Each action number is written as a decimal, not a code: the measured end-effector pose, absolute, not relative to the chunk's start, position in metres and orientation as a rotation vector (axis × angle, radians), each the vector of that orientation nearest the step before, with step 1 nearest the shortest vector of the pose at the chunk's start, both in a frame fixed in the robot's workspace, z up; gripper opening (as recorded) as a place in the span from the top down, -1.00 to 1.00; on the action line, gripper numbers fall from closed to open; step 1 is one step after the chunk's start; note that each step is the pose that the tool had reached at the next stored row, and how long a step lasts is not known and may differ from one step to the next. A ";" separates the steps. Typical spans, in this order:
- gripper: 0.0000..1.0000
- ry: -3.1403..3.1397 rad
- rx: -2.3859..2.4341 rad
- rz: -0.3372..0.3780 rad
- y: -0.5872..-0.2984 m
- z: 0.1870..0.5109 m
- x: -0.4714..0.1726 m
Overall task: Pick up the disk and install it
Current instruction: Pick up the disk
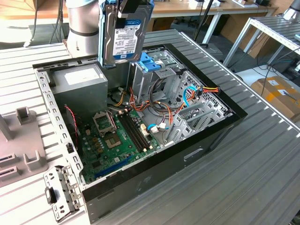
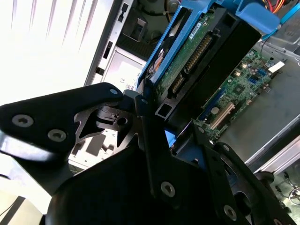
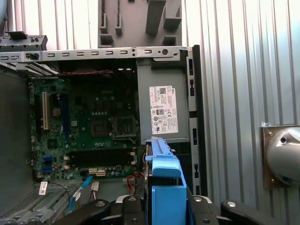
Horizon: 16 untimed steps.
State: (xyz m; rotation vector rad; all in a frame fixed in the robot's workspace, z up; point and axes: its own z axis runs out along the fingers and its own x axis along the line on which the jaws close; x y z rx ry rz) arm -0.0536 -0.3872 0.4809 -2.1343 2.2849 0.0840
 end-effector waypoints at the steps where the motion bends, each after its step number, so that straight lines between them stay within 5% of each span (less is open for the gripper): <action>1: 0.27 2.285 -2.134 0.084 -0.388 0.481 -0.054; 16: 0.27 2.285 -2.134 0.084 -0.396 0.481 -0.054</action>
